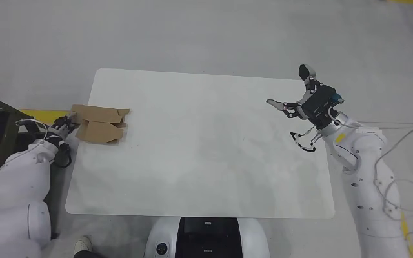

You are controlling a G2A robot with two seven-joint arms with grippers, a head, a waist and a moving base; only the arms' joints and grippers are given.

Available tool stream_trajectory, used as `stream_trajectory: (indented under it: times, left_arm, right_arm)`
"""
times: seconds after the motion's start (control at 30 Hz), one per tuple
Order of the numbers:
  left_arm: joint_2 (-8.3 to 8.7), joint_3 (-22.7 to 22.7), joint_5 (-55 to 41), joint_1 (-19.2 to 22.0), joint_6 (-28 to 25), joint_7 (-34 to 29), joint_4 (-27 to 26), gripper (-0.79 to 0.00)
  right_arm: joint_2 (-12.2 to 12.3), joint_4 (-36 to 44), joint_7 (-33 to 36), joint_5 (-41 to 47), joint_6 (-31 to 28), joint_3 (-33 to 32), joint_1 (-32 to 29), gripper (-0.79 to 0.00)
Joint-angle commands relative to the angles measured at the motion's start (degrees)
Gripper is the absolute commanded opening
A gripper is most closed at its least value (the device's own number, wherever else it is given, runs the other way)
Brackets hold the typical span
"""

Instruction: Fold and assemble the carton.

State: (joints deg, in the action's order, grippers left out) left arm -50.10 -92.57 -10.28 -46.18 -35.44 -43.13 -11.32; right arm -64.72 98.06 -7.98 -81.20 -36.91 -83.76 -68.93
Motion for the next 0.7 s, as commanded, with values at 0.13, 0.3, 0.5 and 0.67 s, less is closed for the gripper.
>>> stream_trajectory:
  times: [0.13, 0.3, 0.5, 0.67]
  left_arm:
    - [-0.39, -1.24, -4.04, -0.17, 0.65, -1.69, 0.17, -0.785]
    - [-0.29, -2.89, -8.32, -0.31, 1.05, -5.14, -0.41, -0.785]
    - [-0.04, -4.36, -11.85, 0.01, 0.79, -7.68, -1.52, -0.785]
    - [-0.17, -5.61, -15.63, 0.97, 0.5, -10.04, -2.92, -0.785]
  right_arm:
    - [0.0, 0.0, 0.0, 0.0, 0.0, 0.0, 0.0, 0.0]
    - [0.0, 0.0, 0.0, 0.0, 0.0, 0.0, 0.0, 0.0]
    - [0.0, 0.0, 0.0, 0.0, 0.0, 0.0, 0.0, 0.0]
    - [0.0, 0.0, 0.0, 0.0, 0.0, 0.0, 0.0, 0.0]
